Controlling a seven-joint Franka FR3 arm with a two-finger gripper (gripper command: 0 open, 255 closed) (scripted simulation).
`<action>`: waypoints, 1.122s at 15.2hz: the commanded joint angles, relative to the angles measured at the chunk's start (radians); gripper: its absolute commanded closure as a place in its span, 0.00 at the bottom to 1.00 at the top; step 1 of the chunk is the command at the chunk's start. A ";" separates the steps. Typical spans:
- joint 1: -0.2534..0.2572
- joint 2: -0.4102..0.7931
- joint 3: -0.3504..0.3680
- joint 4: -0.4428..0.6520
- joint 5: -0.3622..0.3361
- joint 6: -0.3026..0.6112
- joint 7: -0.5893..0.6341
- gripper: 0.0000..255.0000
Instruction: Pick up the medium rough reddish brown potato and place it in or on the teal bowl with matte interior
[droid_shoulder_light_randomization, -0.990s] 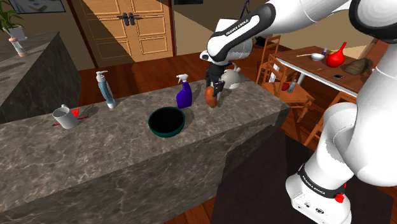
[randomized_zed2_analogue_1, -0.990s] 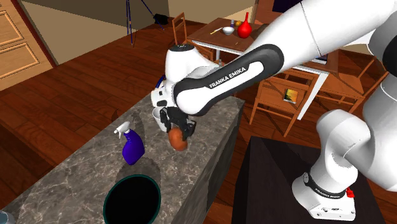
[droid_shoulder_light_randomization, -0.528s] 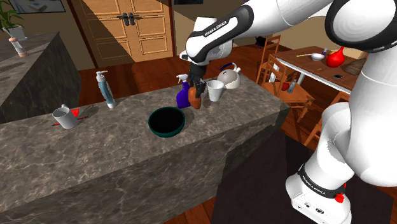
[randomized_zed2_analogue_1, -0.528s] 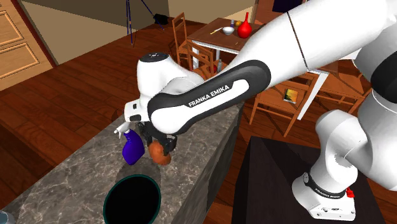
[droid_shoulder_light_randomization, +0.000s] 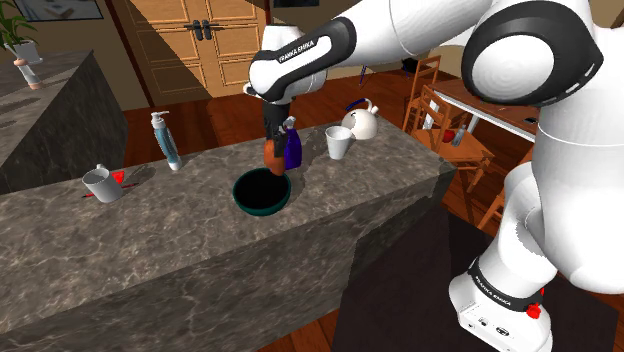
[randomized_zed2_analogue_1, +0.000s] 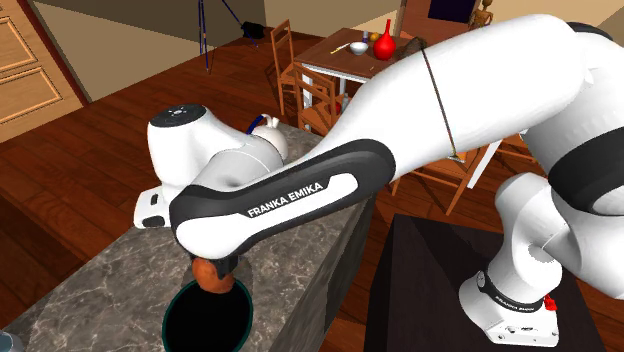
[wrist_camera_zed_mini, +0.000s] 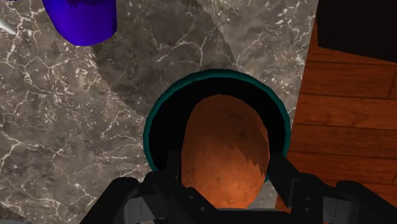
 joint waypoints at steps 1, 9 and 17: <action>-0.002 0.047 0.015 0.046 0.019 -0.002 0.012 1.00; -0.016 0.098 0.037 0.009 0.058 0.079 -0.018 1.00; -0.032 0.155 0.063 -0.012 0.100 0.151 -0.049 1.00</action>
